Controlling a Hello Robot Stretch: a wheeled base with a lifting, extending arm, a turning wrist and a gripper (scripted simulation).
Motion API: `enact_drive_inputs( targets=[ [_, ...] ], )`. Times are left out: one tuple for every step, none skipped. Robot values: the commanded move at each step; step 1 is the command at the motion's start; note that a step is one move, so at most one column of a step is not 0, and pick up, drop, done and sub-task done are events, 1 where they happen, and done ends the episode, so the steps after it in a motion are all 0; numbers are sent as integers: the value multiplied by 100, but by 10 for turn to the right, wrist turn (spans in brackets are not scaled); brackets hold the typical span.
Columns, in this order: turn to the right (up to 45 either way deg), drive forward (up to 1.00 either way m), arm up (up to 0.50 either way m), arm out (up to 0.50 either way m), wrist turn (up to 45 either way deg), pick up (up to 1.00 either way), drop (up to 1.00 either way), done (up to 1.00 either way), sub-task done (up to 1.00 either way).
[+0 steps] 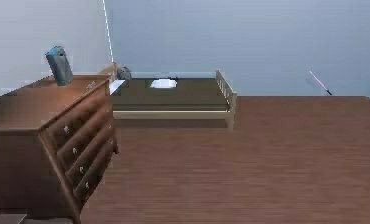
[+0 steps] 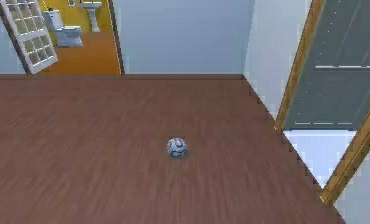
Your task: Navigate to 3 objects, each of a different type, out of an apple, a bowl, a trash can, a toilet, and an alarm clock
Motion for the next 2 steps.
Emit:
enact_drive_inputs(
  targets=[
    [-450,0,0,0,0,0,0,0,0],
    [-450,0,0,0,0,0,0,0,0]
  ],
)
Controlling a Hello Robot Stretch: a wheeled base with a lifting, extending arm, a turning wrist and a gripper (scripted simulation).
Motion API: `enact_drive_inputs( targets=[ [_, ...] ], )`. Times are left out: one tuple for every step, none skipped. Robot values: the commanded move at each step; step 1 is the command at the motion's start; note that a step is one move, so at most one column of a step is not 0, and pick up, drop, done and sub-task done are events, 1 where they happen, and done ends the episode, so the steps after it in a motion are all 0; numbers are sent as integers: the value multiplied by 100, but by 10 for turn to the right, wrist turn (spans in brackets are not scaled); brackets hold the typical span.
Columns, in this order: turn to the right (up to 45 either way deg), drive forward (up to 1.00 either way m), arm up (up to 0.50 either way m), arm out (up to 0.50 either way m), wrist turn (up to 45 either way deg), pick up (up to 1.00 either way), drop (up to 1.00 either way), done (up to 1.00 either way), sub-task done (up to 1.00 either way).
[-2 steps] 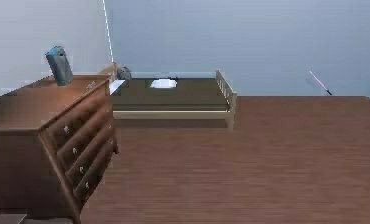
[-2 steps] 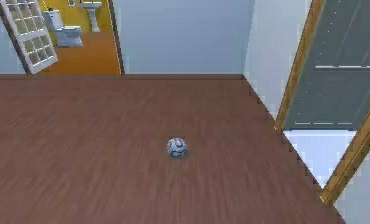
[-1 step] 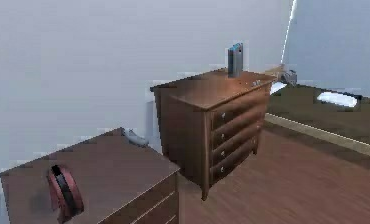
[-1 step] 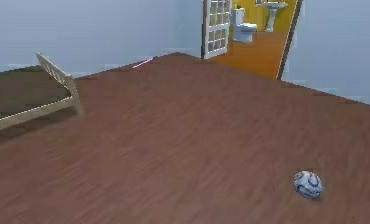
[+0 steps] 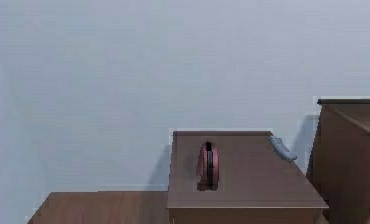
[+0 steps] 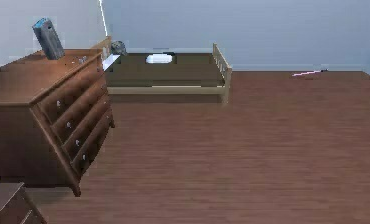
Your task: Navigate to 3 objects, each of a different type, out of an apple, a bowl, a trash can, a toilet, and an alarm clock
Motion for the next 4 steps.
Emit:
enact_drive_inputs(
  targets=[
    [0,10,0,0,0,0,0,0,0],
    [0,0,0,0,0,0,0,0,100],
    [450,0,0,0,0,0,0,0,0],
    [450,0,0,0,0,0,0,0,0]
  ],
)
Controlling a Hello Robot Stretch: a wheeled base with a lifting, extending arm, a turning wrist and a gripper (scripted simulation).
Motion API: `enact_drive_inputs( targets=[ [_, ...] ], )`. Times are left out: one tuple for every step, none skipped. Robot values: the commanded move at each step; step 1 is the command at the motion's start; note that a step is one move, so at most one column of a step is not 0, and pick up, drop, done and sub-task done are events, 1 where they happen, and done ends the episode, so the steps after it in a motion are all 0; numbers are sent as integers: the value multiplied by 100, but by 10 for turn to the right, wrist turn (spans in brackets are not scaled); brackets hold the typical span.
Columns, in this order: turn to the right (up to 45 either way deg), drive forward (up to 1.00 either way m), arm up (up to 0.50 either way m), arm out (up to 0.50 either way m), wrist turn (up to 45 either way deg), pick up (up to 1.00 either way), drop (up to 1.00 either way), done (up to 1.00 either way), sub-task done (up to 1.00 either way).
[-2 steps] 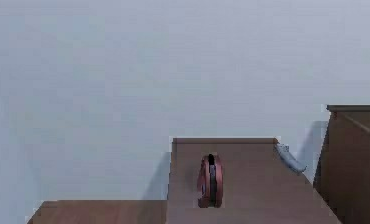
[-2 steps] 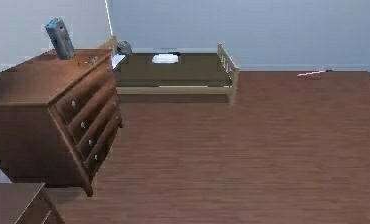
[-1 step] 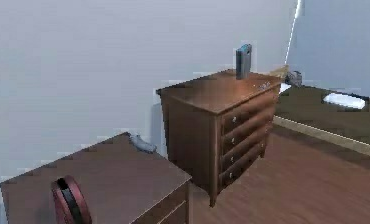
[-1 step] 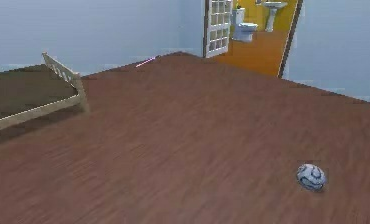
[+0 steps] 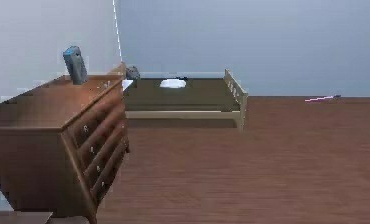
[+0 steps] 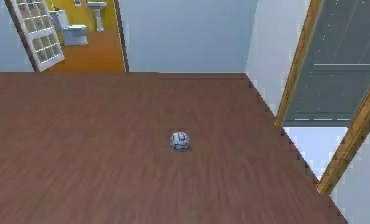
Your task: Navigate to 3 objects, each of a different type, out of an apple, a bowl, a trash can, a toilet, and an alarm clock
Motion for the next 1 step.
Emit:
enact_drive_inputs(
  targets=[
    [450,0,0,0,0,0,0,0,0]
  ],
)
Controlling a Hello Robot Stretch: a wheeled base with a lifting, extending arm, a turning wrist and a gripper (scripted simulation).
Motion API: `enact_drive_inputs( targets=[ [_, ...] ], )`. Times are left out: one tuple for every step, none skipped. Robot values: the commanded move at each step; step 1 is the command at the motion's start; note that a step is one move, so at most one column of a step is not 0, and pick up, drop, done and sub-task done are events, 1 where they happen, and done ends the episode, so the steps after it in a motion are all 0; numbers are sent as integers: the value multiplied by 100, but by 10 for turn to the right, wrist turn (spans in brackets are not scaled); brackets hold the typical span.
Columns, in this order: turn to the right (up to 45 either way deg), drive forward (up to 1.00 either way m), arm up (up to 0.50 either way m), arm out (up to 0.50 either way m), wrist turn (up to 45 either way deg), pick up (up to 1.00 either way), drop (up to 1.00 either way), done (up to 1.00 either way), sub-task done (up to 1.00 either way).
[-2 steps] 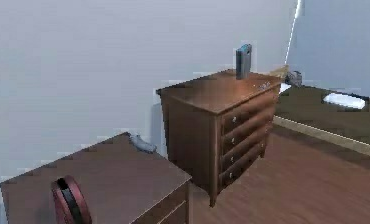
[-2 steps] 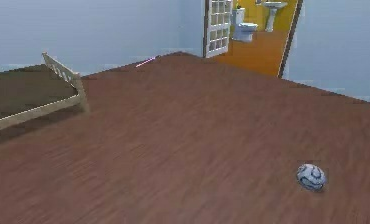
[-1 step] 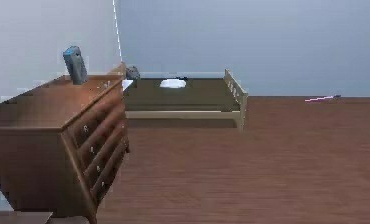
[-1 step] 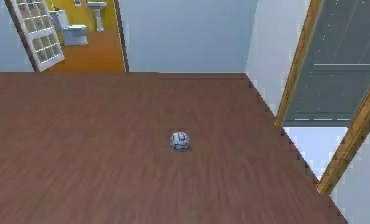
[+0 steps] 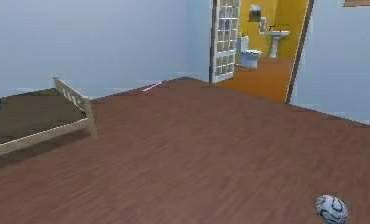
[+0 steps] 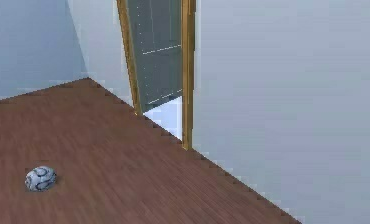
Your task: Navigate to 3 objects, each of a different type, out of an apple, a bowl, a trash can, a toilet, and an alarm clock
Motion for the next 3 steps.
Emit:
enact_drive_inputs(
  targets=[
    [180,0,0,0,0,0,0,0,0],
    [0,100,0,0,0,0,0,0,0],
    [30,0,0,0,0,0,0,0,0]
  ],
)
